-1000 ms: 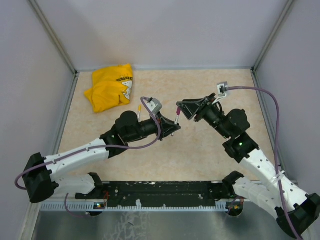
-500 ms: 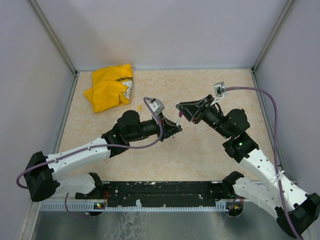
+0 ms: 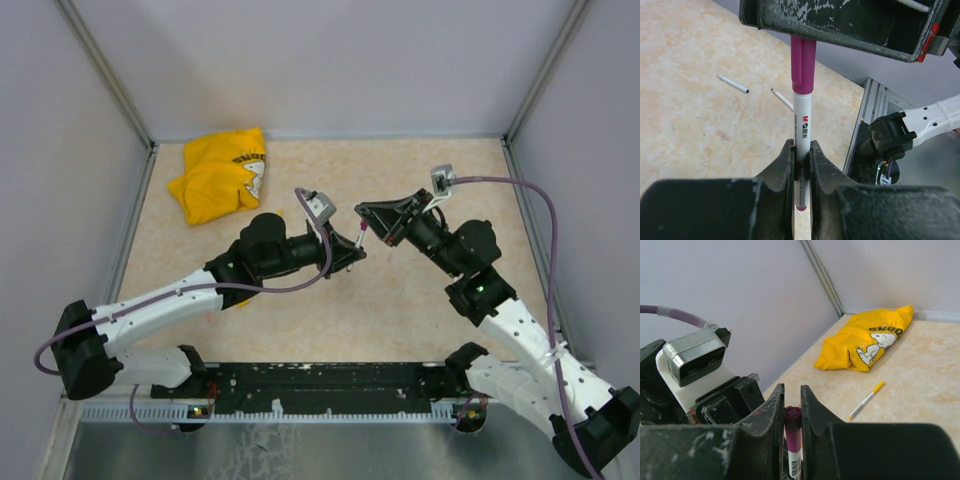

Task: Insert the pens into the pen caps
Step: Insert the pen cap onto the pen.

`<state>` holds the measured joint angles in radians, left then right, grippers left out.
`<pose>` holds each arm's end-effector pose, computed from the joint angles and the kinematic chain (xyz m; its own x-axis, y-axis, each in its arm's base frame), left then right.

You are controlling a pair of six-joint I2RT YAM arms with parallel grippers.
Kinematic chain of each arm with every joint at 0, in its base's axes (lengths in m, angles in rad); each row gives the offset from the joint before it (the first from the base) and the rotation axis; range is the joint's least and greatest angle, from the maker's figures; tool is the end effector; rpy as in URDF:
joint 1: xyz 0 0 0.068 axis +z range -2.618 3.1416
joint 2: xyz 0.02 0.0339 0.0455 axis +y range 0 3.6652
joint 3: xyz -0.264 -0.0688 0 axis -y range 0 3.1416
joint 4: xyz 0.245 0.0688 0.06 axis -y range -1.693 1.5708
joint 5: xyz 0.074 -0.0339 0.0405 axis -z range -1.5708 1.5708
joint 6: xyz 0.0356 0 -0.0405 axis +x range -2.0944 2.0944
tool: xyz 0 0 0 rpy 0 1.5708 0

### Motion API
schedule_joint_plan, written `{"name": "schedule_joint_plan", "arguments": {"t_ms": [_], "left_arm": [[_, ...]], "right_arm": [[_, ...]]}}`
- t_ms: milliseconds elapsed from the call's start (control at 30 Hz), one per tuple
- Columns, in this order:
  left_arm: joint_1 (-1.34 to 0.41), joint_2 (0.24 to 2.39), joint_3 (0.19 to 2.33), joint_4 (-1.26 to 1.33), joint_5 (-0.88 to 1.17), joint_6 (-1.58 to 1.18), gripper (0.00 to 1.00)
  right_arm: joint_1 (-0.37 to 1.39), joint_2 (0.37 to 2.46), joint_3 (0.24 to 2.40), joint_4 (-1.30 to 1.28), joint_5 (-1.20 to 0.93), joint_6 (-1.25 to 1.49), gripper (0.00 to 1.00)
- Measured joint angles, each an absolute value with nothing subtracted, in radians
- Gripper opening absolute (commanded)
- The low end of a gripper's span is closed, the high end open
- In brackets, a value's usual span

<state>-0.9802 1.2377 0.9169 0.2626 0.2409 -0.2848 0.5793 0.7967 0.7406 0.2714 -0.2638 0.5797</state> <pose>0.1564 -0.2485 0.3364 -0.2950 -0.0500 -0.9542 0.8923 0.3427 -0.2938 0.1533 0.1114 0.3716 -0.2567 0.4640 -0.8478 -0.7184 0.4952 0.4885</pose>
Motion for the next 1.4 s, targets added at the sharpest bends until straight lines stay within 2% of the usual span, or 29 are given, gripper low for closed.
{"name": "schedule_joint_plan", "arguments": {"t_ms": [567,1000,1400], "left_arm": [[-0.982,1.315,1.066,0.075,0.23,-0.221,0.0],[-0.993,1.317,1.09,-0.056,0.211,-0.177,0.0],[-0.996,1.317,1.103,-0.138,0.21,-0.156,0.0]], "right_arm": [[0.574,0.775,0.643,0.404,-0.254,0.481,0.0],[0.67,0.768,0.51,0.568,-0.154,0.456,0.0],[0.691,0.776,0.39,0.749,-0.119,0.507,0.0]]}}
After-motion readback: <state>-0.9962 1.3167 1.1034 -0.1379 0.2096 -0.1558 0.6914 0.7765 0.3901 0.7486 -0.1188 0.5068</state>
